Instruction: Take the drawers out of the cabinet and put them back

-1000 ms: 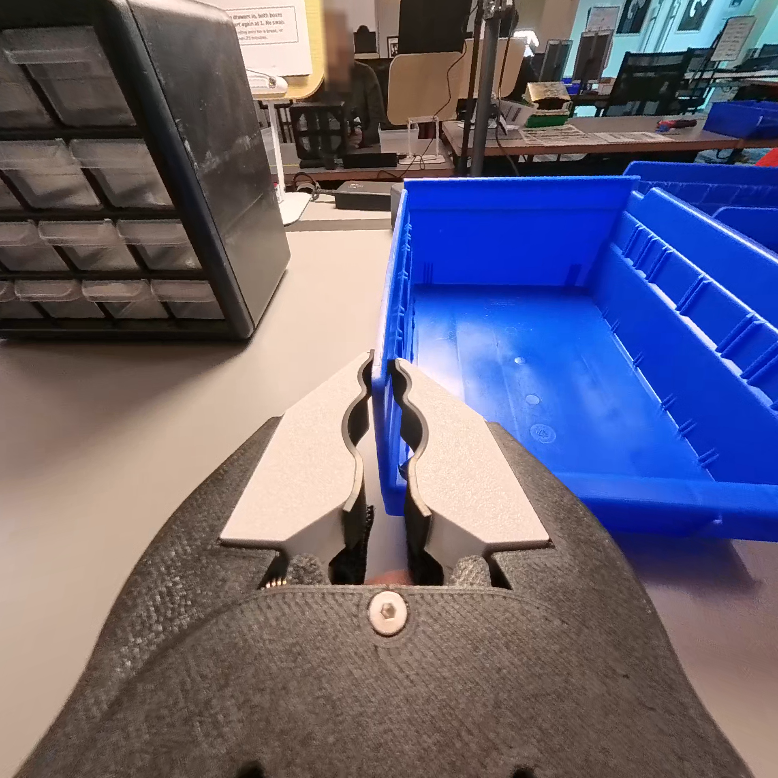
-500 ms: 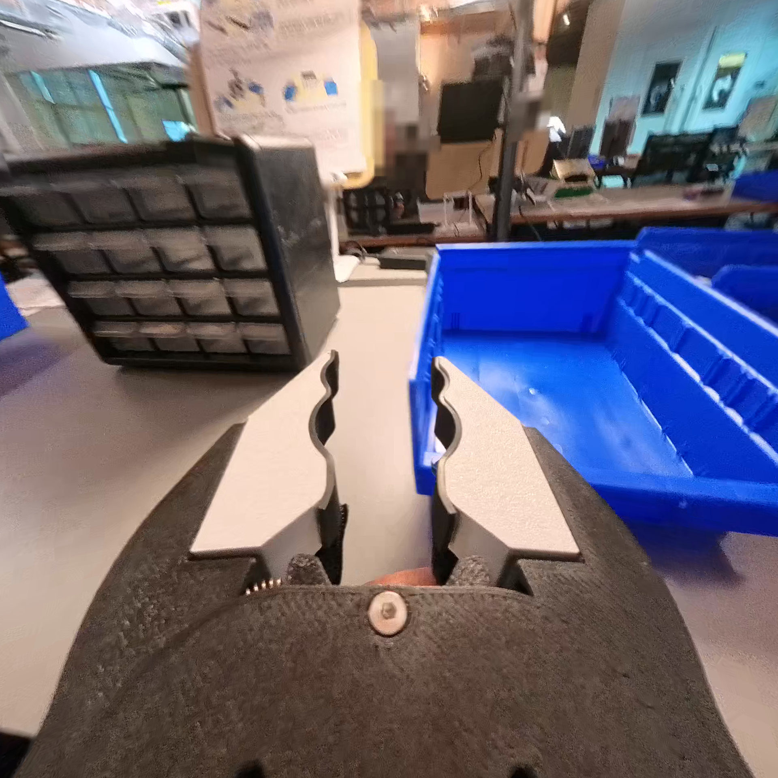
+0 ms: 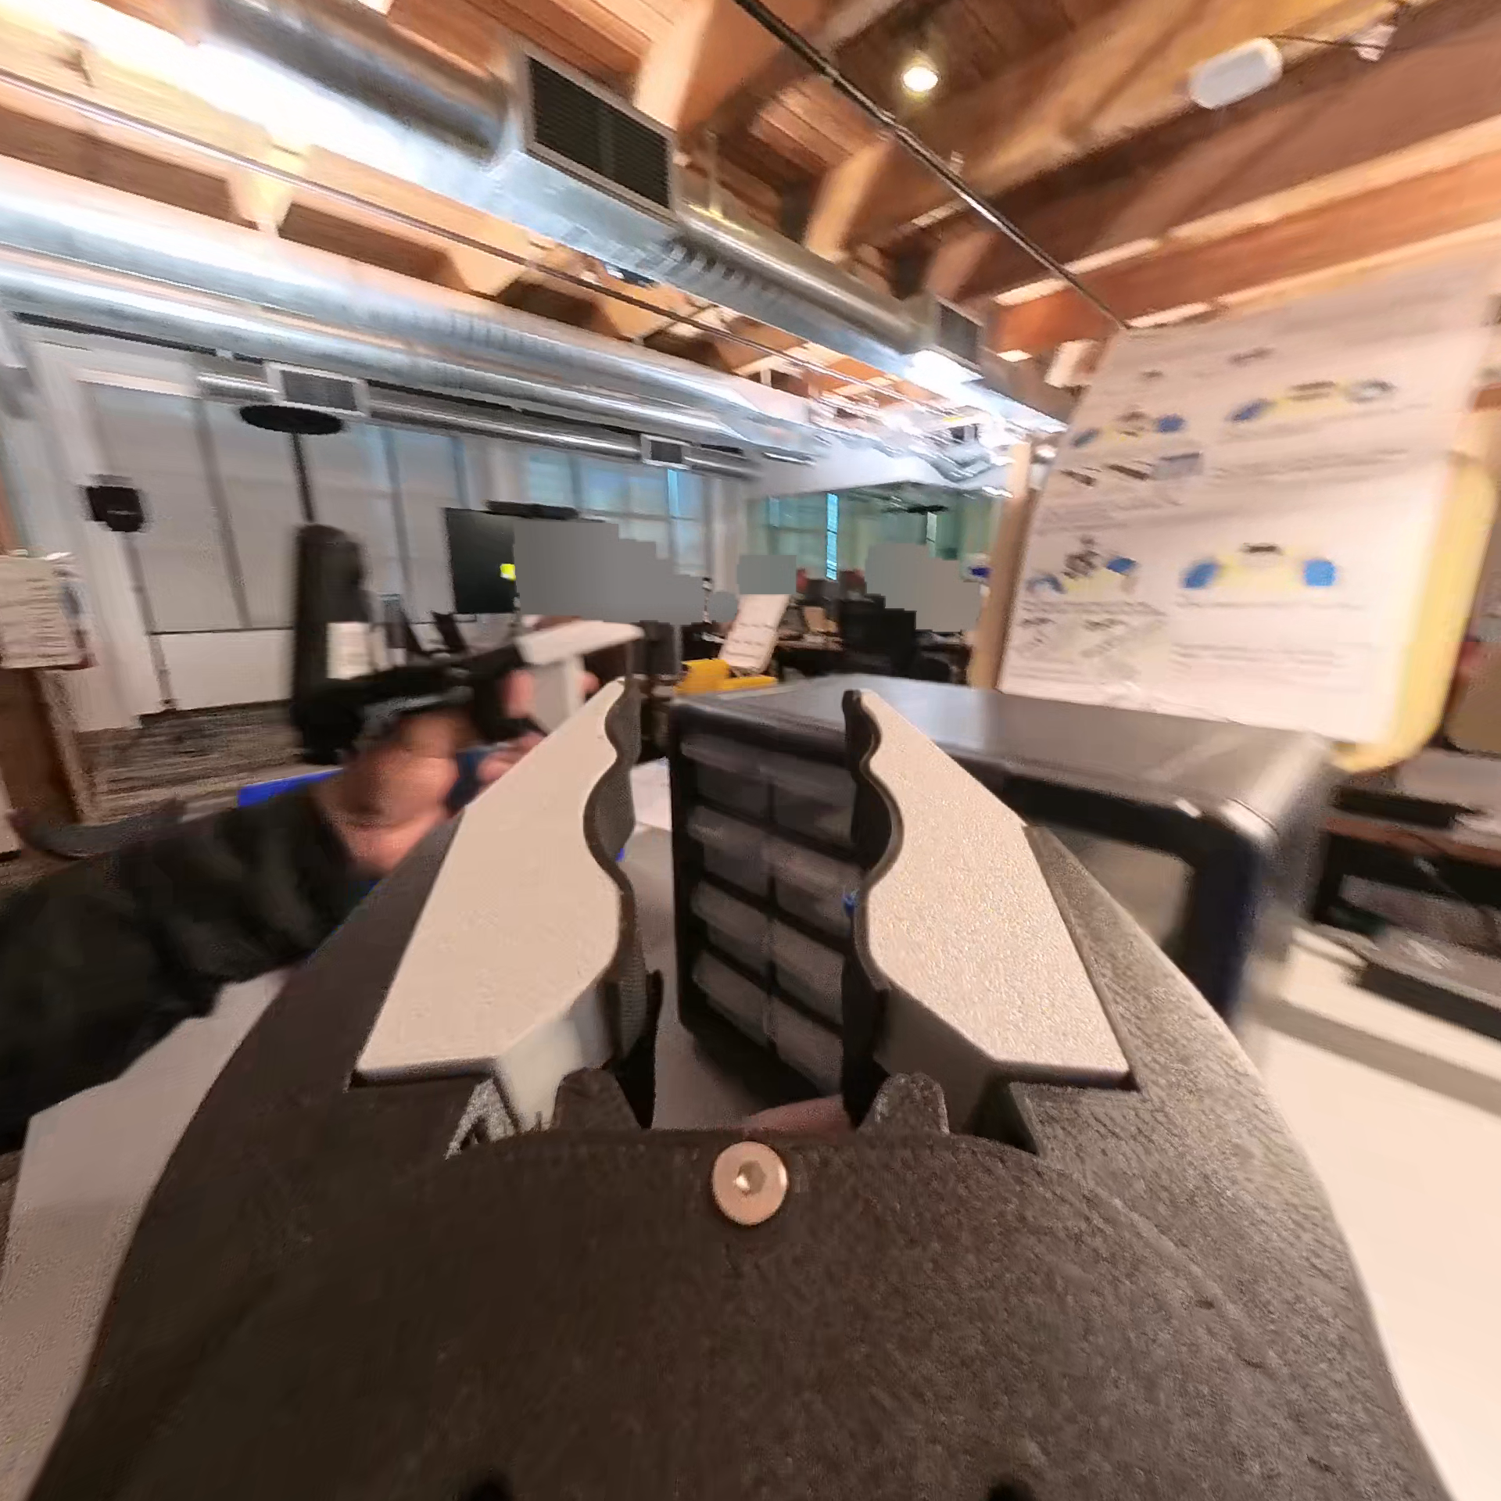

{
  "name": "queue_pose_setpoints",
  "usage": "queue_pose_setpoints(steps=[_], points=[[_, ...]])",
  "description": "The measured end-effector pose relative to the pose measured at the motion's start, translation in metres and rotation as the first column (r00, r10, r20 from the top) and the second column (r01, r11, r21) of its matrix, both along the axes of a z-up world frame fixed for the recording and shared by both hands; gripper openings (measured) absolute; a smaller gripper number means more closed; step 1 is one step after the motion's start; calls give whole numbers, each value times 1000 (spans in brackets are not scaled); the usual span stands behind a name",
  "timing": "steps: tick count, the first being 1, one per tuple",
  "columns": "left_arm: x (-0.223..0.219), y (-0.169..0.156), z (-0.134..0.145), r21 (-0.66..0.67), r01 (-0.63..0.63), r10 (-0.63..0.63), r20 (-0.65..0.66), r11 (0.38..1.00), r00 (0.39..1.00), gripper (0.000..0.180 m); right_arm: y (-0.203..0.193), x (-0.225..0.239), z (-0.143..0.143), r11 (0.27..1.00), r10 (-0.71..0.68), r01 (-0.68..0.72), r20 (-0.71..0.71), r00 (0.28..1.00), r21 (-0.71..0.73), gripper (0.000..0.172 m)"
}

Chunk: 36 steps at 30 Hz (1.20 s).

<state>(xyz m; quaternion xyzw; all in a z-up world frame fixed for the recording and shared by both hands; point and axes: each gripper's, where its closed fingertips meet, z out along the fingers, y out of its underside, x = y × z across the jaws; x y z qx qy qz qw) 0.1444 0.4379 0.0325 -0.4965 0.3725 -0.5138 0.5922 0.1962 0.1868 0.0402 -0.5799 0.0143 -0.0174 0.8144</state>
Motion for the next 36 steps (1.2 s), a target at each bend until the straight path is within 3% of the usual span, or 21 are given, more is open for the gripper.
queue_pose_setpoints(steps=[2,4,6,8,12,15,18,21,29,36], points=[[27,28,-17,38,-47,46,11,998,999,51,28,-5,3,997,69,-70,28,997,33,52],[37,42,-42,-6,-50,50,92,999,994,50,51,-9,-7,991,123,-125,48,991,43,51],[37,42,-71,0,-52,52,142,999,989,47,64,-10,-23,989,127,-132,83,988,60,50],[41,34,-95,36,-38,34,91,999,995,46,70,-16,-45,984,165,-170,100,981,49,48],[43,20,-100,66,58,-61,46,996,997,53,67,-21,-85,975,222,-223,105,969,-6,44],[41,18,-100,-30,150,-147,72,988,986,55,58,-16,-84,972,232,-234,114,966,4,45],[38,17,-99,-64,192,-185,102,979,977,55,54,-9,-88,963,268,-268,18,963,8,44],[37,11,-99,-64,221,-214,102,973,972,55,53,-8,-95,954,301,-301,-30,953,-11,44],[41,-1,-102,2,219,-219,37,976,975,55,51,-19,-98,946,322,-322,0,947,-39,44],[43,-1,-106,-19,240,-240,4,971,971,55,54,-22,-102,945,323,-322,2,947,-59,43]])
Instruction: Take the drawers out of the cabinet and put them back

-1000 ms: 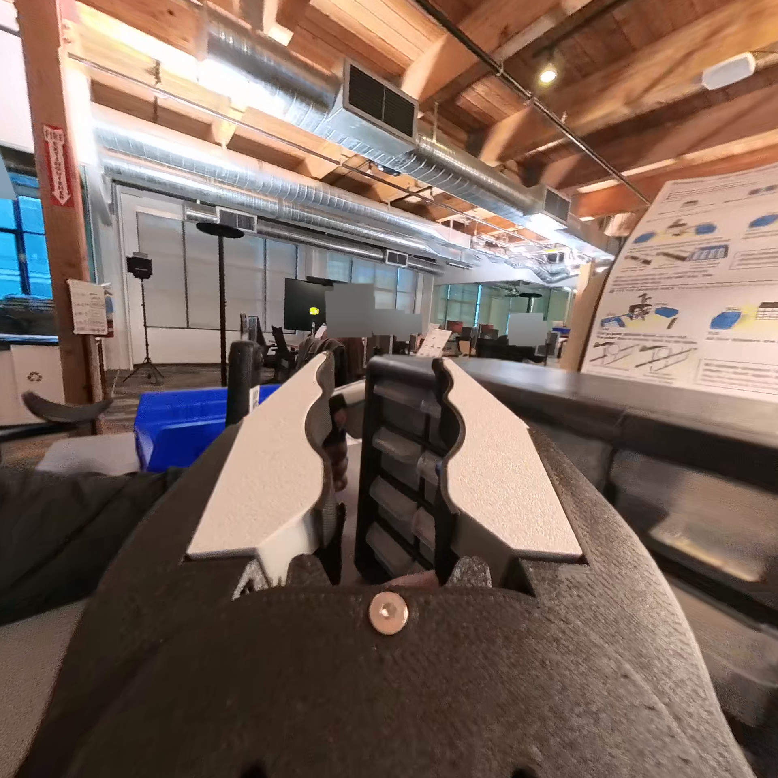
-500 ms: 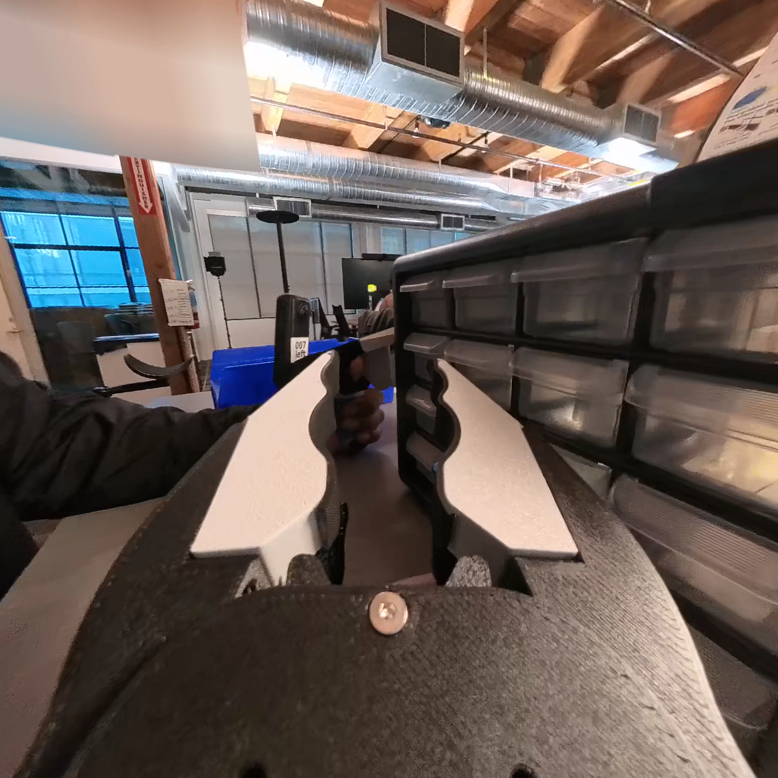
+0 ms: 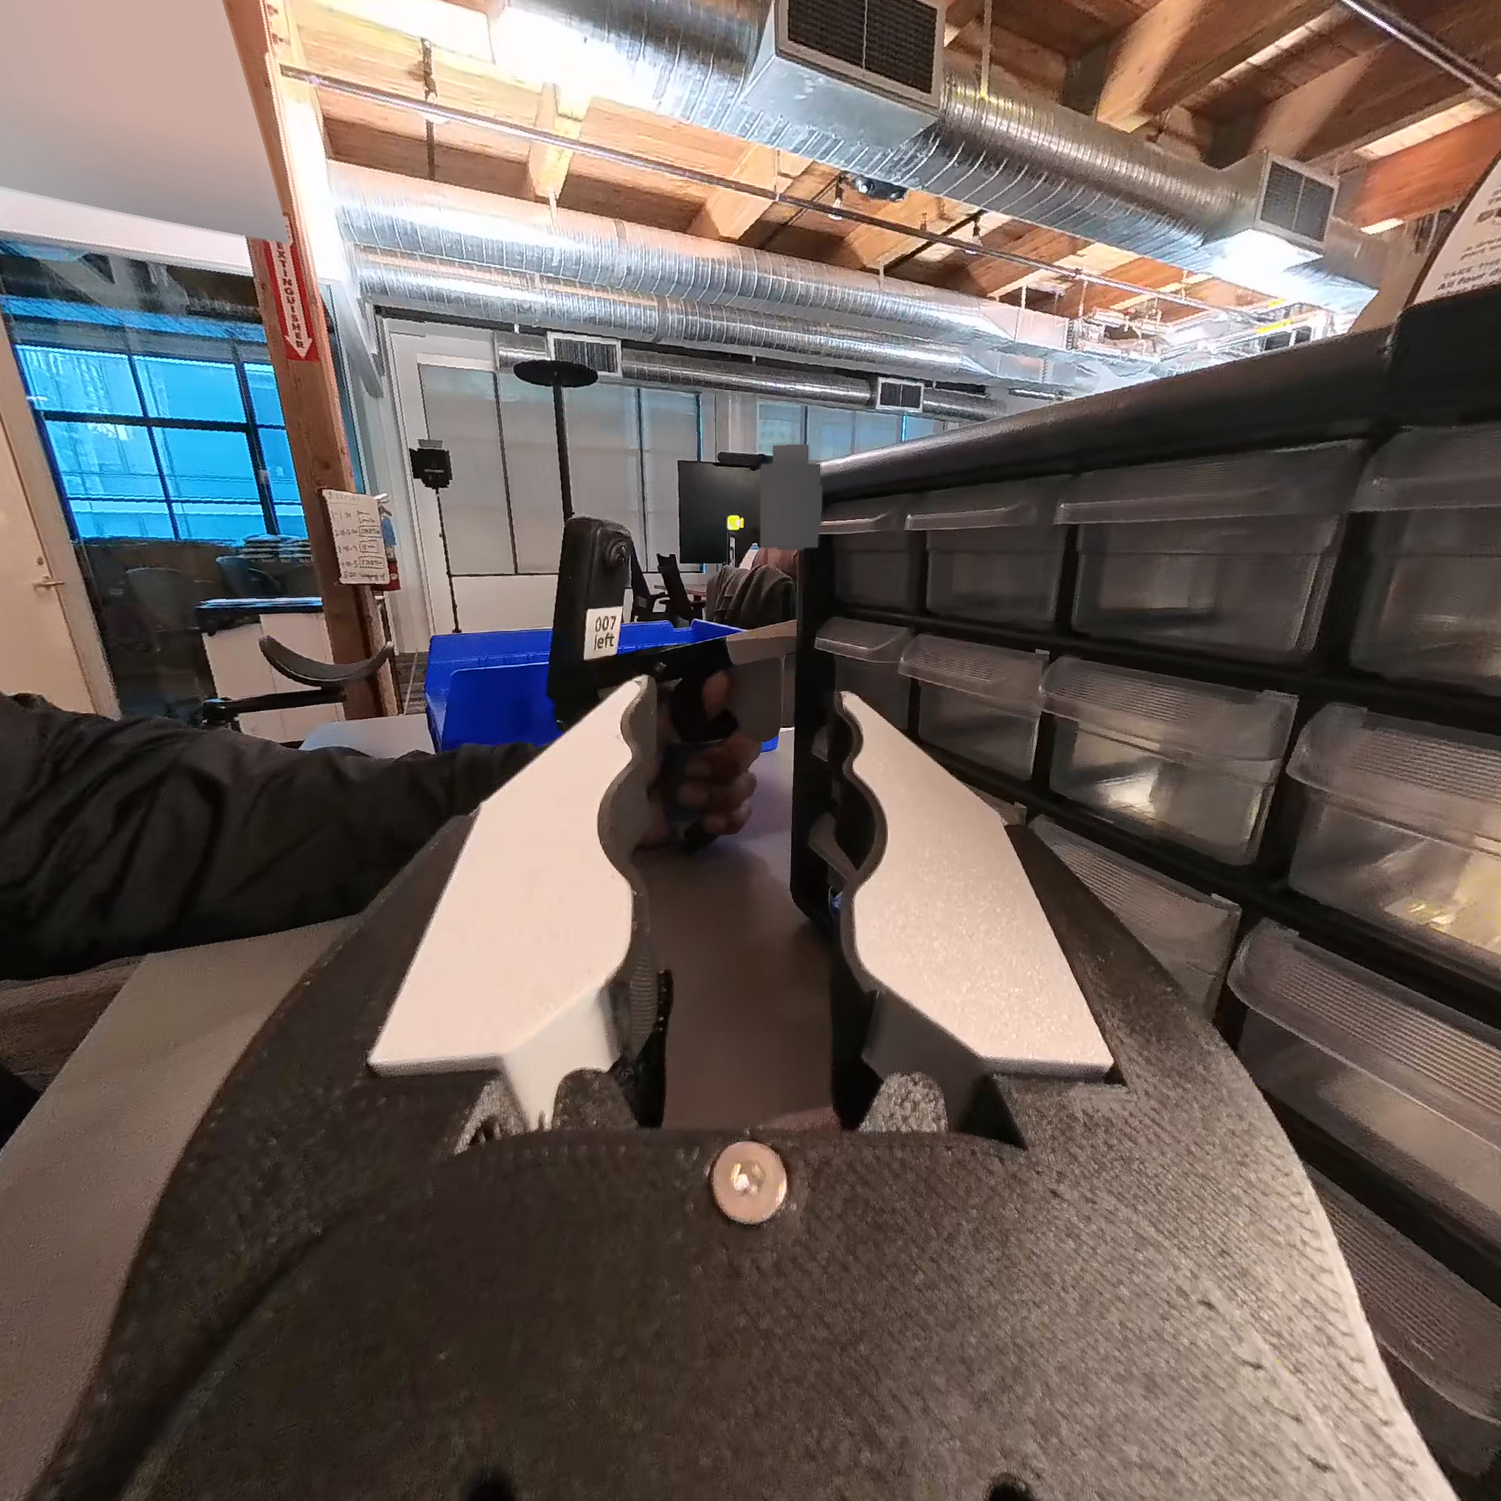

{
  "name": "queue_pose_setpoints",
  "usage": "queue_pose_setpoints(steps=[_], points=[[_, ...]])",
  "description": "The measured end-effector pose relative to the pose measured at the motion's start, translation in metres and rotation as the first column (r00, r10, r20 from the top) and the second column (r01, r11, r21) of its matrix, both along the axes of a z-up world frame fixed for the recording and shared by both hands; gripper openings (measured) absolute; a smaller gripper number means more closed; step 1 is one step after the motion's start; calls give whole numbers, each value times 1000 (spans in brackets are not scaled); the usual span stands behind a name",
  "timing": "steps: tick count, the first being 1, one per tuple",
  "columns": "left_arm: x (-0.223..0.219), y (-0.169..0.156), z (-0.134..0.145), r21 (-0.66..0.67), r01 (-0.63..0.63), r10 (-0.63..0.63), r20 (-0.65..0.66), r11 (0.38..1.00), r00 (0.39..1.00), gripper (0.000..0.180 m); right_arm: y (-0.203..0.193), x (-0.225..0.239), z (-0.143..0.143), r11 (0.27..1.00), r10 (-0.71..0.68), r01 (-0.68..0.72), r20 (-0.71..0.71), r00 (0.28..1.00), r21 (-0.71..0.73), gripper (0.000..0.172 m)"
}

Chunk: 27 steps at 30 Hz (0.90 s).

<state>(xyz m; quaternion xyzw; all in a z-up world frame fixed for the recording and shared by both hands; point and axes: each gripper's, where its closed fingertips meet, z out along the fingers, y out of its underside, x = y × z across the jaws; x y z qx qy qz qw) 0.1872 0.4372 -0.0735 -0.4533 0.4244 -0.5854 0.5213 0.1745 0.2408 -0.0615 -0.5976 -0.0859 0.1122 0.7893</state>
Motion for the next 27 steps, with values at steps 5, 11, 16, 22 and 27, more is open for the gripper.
queue_pose_setpoints(steps=[5,11,16,22,27], points=[[0,6,0,0,-28,28,3,1000,1000,55,3,3,-3,1000,-9,9,-12,1000,-18,43],[1,10,3,3,-65,65,23,998,998,55,3,11,-3,1000,-18,16,-57,998,-22,43],[-1,8,5,-40,-55,57,50,998,997,55,4,14,-7,999,-2,-1,-96,995,-36,43],[-5,9,7,-70,-55,61,76,996,995,56,3,15,-5,1000,-20,18,-86,996,-24,43],[-8,10,10,-110,-16,27,97,994,995,57,-10,25,12,991,-119,121,-26,992,49,43]])
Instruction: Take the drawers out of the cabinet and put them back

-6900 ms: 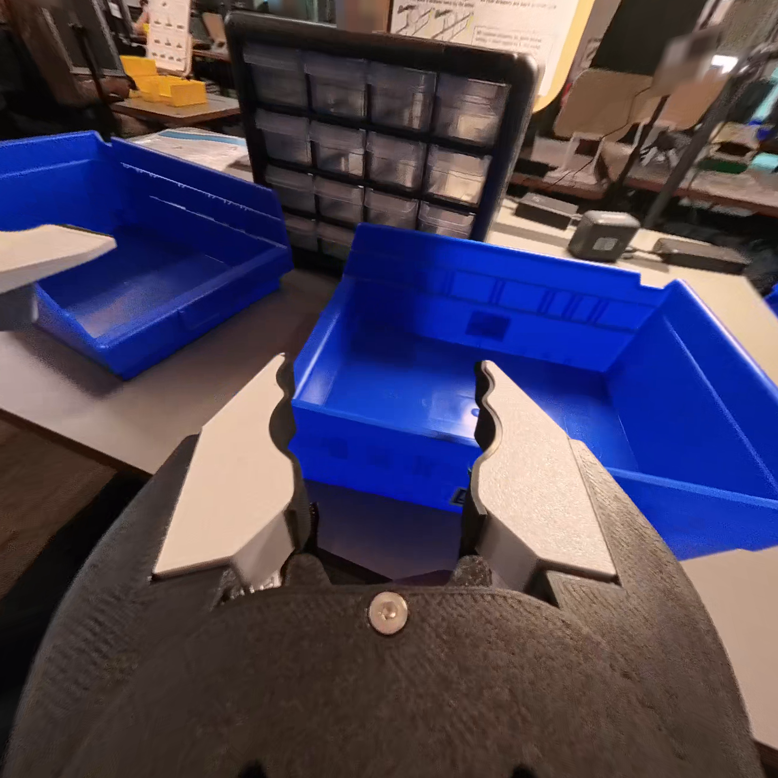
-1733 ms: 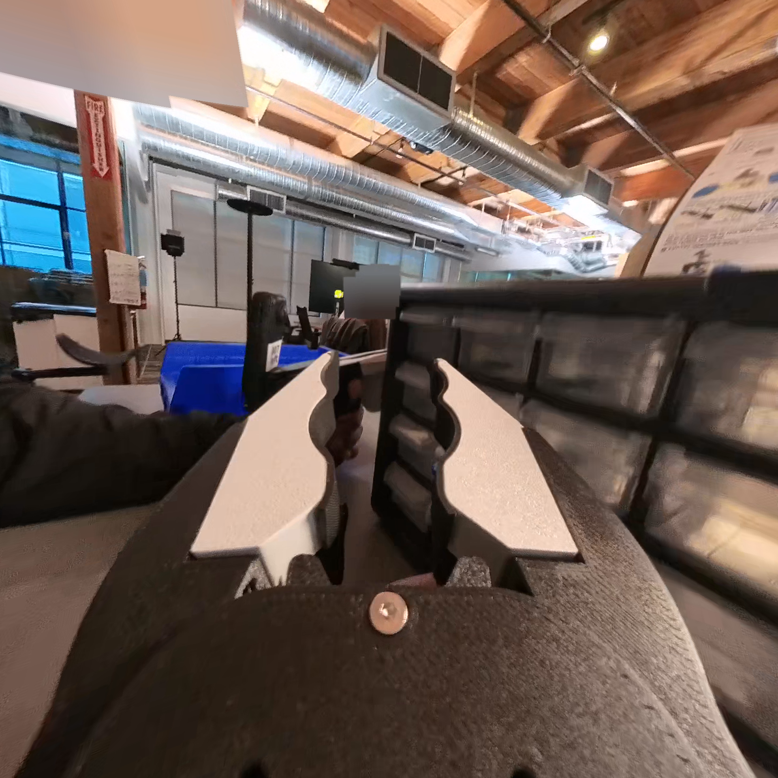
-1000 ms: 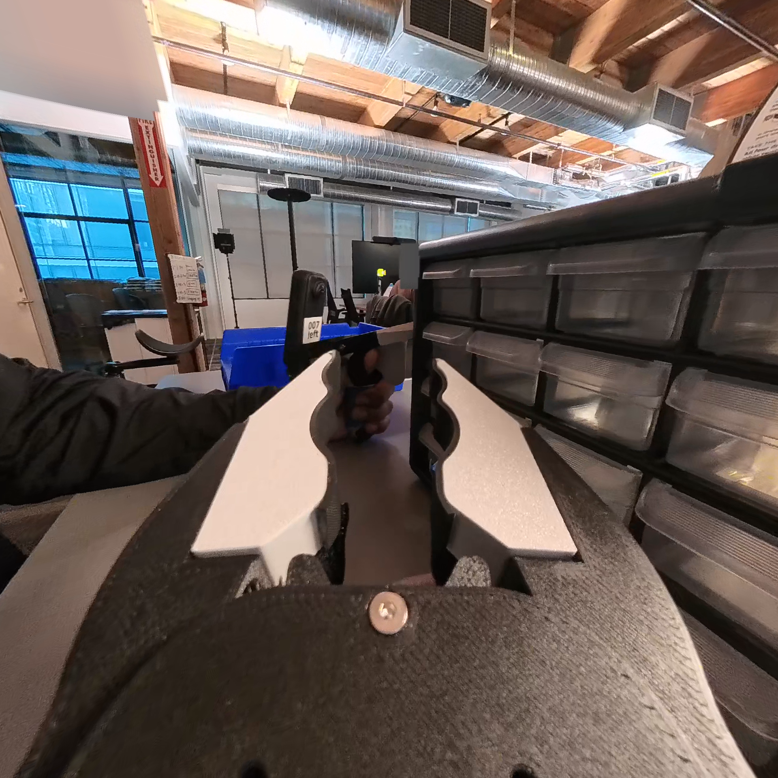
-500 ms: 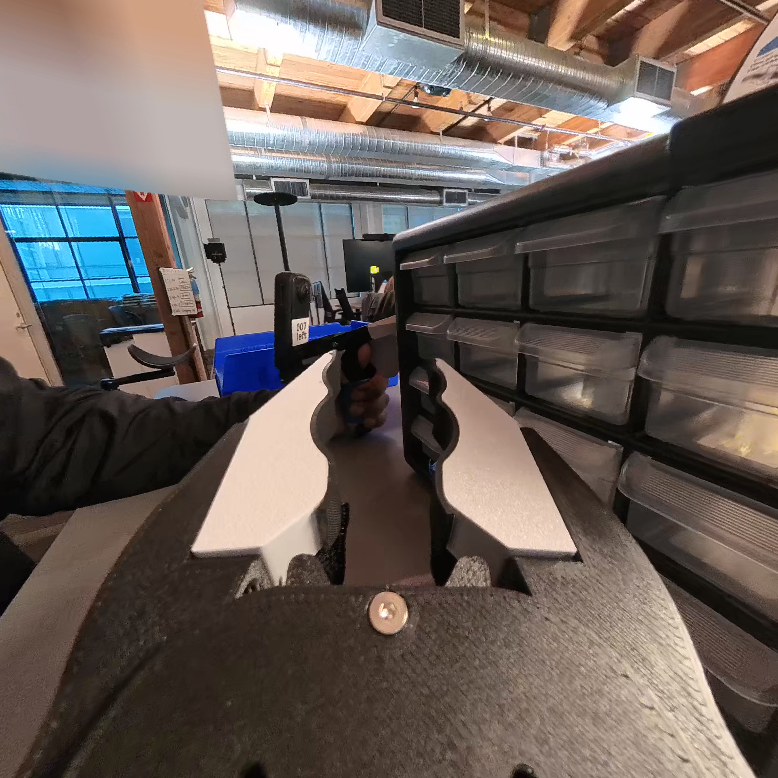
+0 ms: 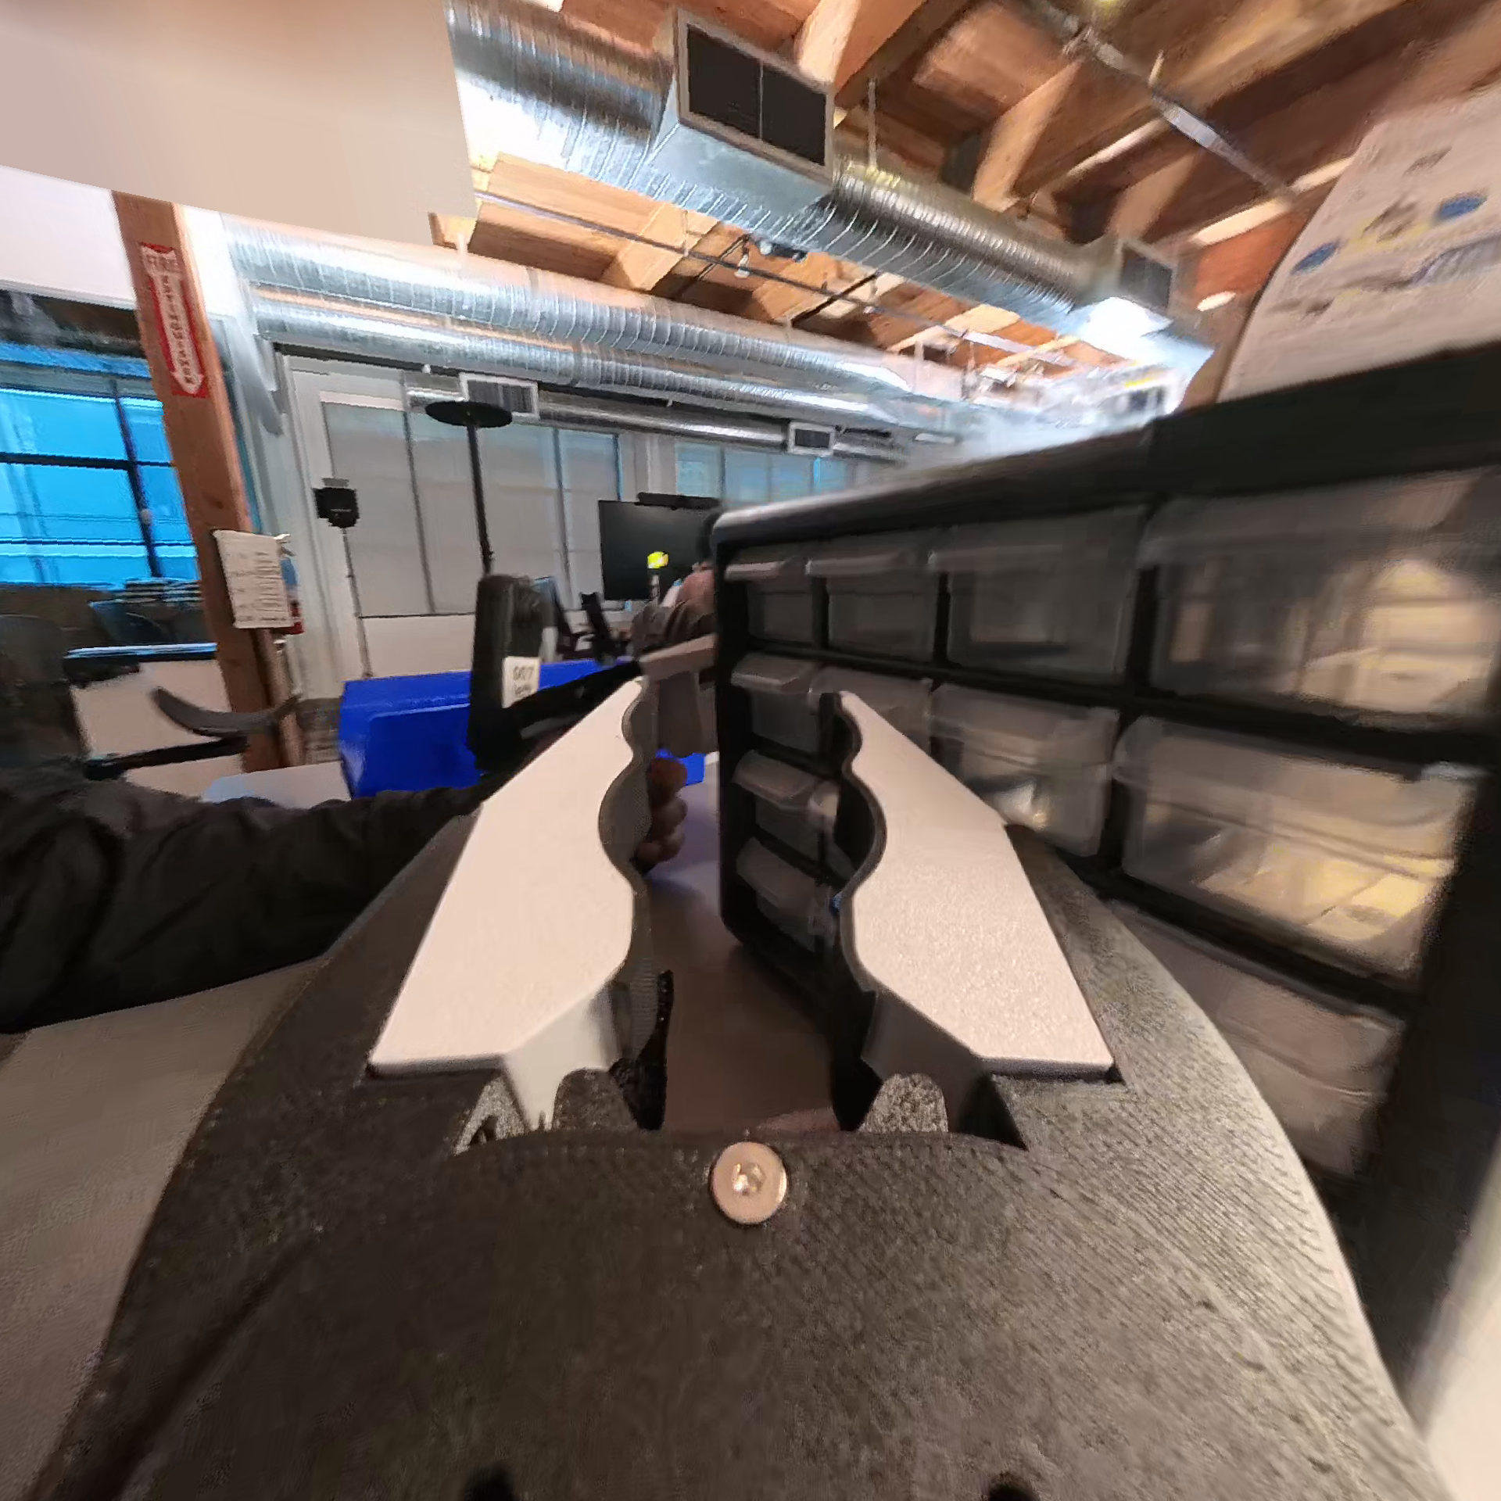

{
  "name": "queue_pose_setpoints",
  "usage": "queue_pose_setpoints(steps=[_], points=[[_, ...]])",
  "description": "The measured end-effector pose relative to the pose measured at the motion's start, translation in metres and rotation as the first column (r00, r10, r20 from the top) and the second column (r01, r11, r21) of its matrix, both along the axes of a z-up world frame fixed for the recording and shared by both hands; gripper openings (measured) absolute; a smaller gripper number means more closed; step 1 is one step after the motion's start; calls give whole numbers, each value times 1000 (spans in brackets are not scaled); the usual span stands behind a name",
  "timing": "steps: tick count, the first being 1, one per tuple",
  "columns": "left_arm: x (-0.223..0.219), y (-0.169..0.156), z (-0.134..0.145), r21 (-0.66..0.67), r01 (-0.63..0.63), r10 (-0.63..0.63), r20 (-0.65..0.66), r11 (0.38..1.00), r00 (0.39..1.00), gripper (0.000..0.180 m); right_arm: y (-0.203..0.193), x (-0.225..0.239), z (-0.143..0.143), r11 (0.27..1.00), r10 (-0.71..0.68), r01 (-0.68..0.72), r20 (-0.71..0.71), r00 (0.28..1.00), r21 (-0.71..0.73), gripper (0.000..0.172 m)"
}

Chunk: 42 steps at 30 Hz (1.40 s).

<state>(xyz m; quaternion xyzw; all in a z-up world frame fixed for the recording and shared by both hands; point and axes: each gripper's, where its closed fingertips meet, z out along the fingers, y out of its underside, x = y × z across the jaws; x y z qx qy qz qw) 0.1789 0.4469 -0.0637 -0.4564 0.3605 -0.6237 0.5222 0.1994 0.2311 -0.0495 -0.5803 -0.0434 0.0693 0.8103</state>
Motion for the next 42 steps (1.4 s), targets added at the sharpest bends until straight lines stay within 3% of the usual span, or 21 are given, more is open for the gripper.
queue_pose_setpoints(steps=[7,12,16,21,29,33,42], points=[[-8,-15,6,43,72,-73,9,996,997,66,-51,75,32,933,-343,350,-92,935,79,54],[-14,-31,7,26,179,-179,27,984,983,73,-66,112,20,870,-489,492,-90,868,18,66],[-10,-42,3,46,218,-217,-12,975,976,74,-40,130,-15,882,-461,436,-135,877,-180,82],[2,-60,-10,76,259,-251,-96,963,963,71,-27,138,-33,895,-413,368,-157,897,-251,81],[14,-65,-16,61,267,-256,-144,962,956,73,-18,137,-35,925,-329,281,-165,930,-257,82],[25,-70,-21,3,284,-279,-182,959,943,89,-13,132,-39,929,-291,238,-165,942,-282,83],[17,-72,-19,-44,271,-275,-156,962,949,88,-20,117,-40,937,-255,193,-194,947,-290,83]])
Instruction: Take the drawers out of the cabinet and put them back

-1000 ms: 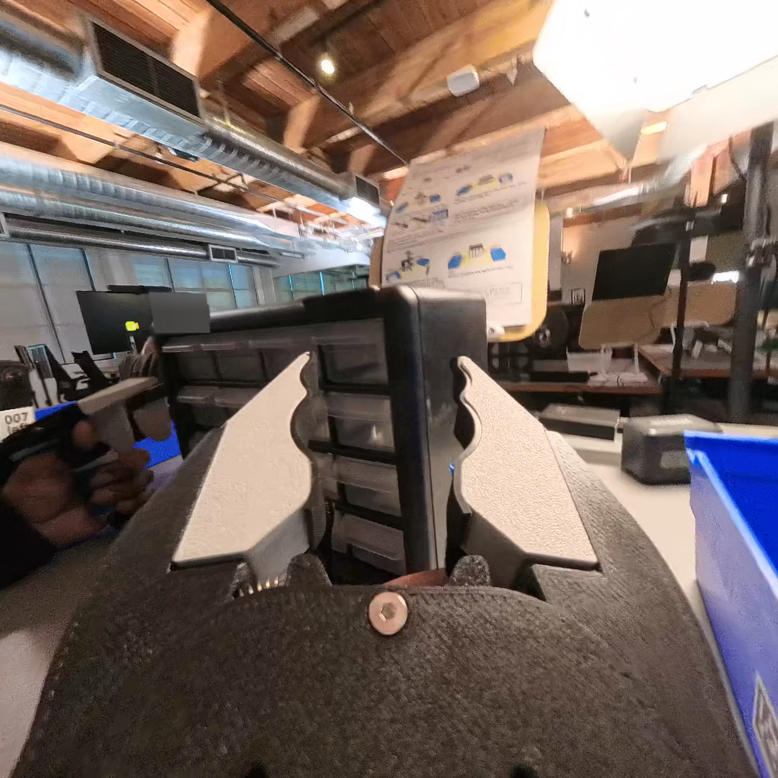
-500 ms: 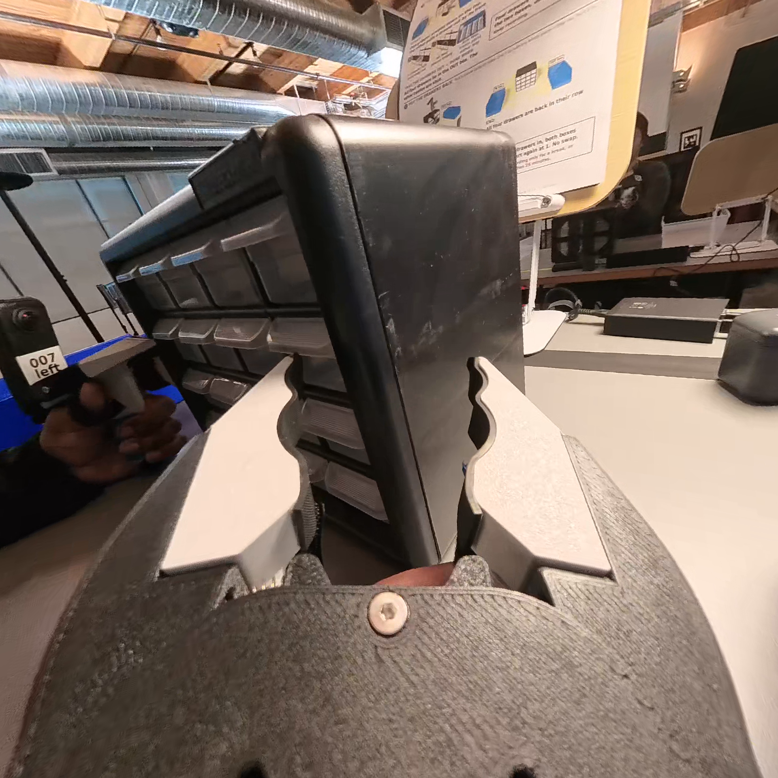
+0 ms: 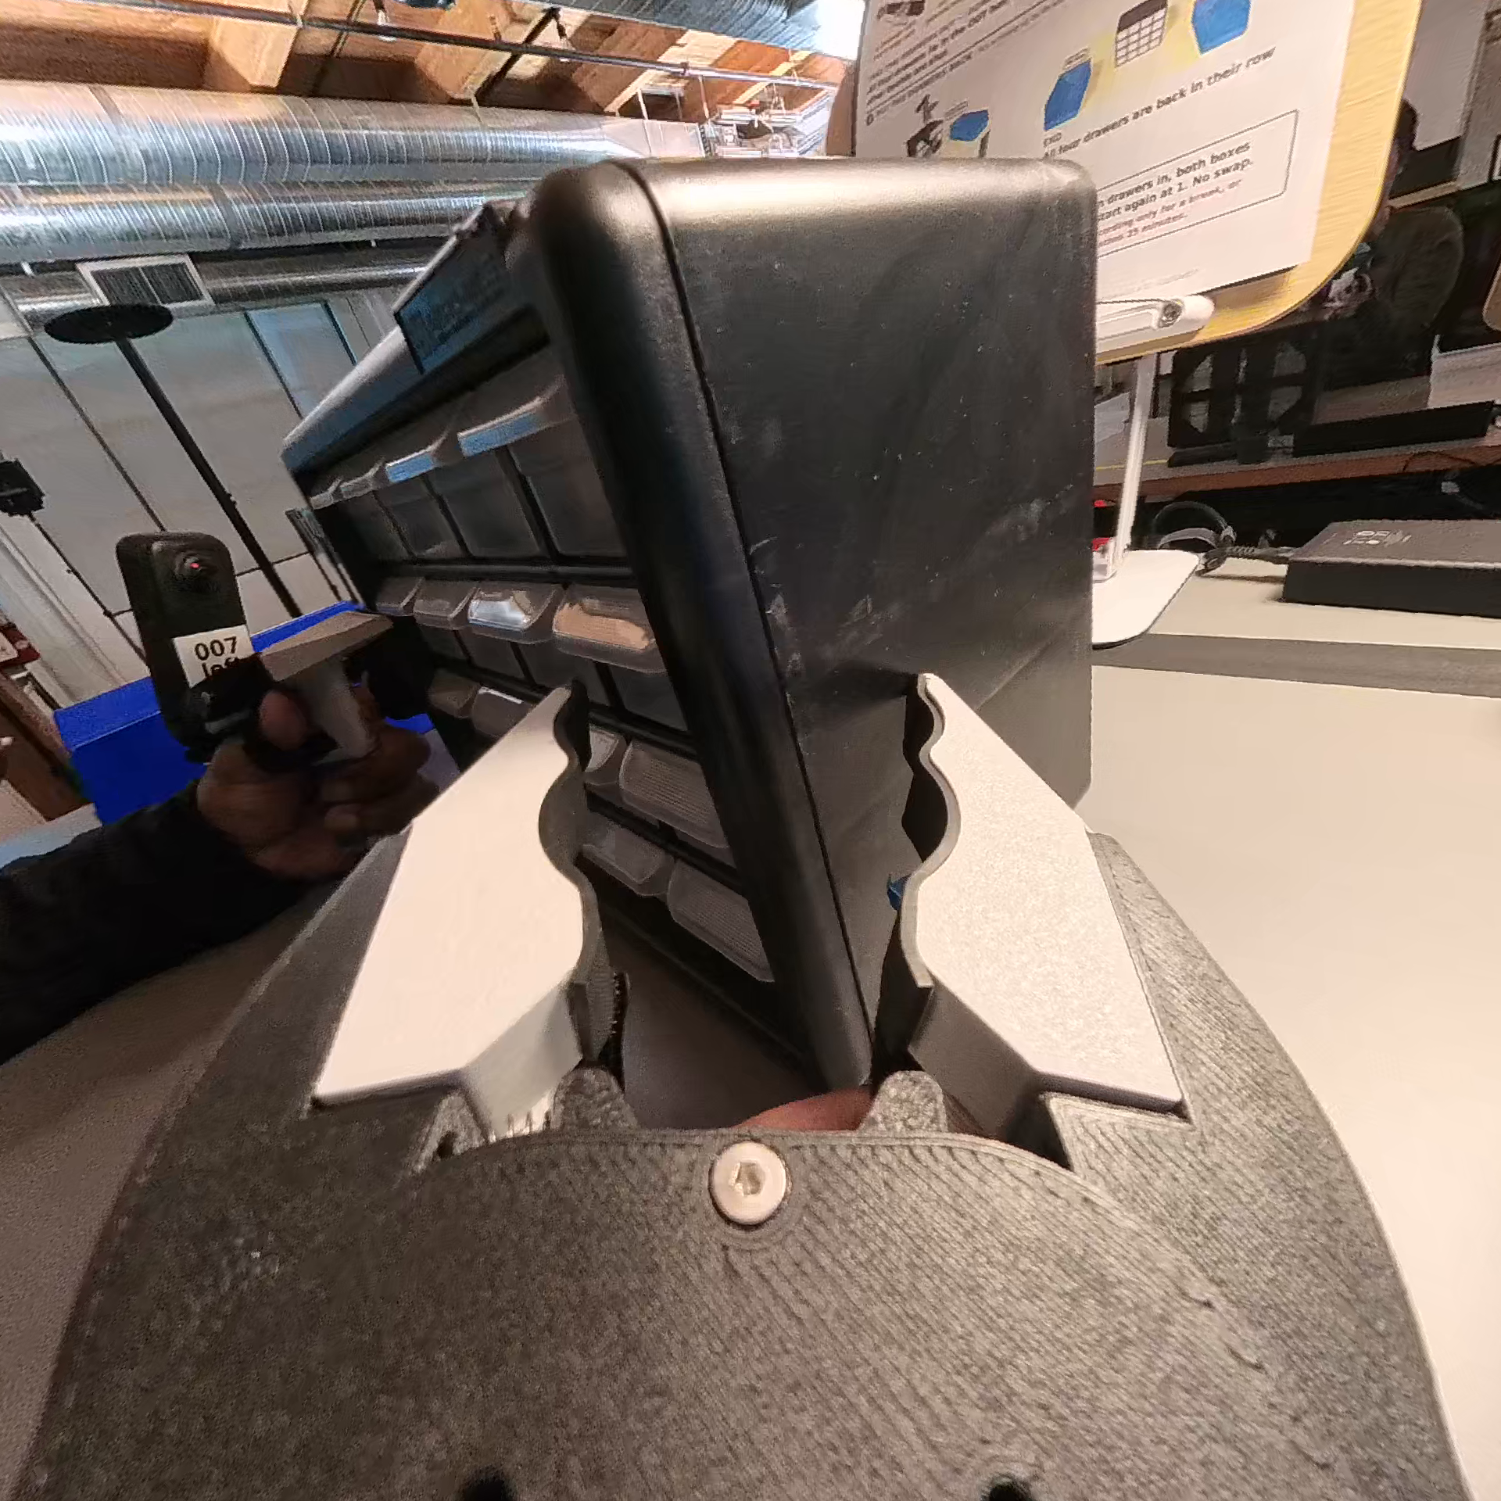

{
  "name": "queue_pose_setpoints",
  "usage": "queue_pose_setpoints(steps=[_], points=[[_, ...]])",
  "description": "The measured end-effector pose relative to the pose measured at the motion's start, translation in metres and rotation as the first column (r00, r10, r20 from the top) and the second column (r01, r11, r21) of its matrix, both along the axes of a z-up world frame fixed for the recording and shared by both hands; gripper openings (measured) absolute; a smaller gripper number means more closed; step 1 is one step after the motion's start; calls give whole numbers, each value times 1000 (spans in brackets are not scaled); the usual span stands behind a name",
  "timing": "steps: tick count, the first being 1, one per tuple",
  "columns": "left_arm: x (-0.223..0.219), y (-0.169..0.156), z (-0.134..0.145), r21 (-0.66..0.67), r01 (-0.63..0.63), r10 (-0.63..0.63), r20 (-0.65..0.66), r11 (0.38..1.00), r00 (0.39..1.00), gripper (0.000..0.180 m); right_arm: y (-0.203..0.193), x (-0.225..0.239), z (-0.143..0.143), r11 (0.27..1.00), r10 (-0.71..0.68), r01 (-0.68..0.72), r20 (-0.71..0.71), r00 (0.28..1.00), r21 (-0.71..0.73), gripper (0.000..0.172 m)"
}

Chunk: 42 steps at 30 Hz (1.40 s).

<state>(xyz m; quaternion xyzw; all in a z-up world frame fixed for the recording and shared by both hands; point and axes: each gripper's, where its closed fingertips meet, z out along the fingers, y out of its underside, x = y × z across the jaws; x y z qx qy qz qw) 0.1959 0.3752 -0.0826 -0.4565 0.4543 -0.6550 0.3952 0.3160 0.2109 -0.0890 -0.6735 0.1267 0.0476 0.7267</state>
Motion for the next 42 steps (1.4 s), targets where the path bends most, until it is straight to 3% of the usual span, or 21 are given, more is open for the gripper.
queue_pose_setpoints(steps=[11,20,23,26,31,36,42], points=[[-31,-29,-1,31,-47,47,-6,998,999,87,-16,-23,1,999,-40,40,13,999,-24,86],[-35,-28,0,34,-53,53,-1,998,999,84,-22,-28,0,999,-30,30,20,999,-27,82],[-41,-22,7,123,-96,93,27,988,995,80,-33,-29,14,999,-50,50,39,998,12,74],[-55,-21,25,208,-138,119,100,968,988,81,-52,-39,26,997,-64,62,57,996,47,73],[-72,-13,65,192,-138,104,175,972,979,81,-62,-83,10,998,58,-59,19,998,19,65],[-54,-11,102,333,-162,143,82,929,986,80,-37,-124,3,972,228,-218,123,966,-90,61],[-13,-27,130,491,-26,101,-126,871,987,80,10,-154,22,959,284,-285,-88,955,2,57]])
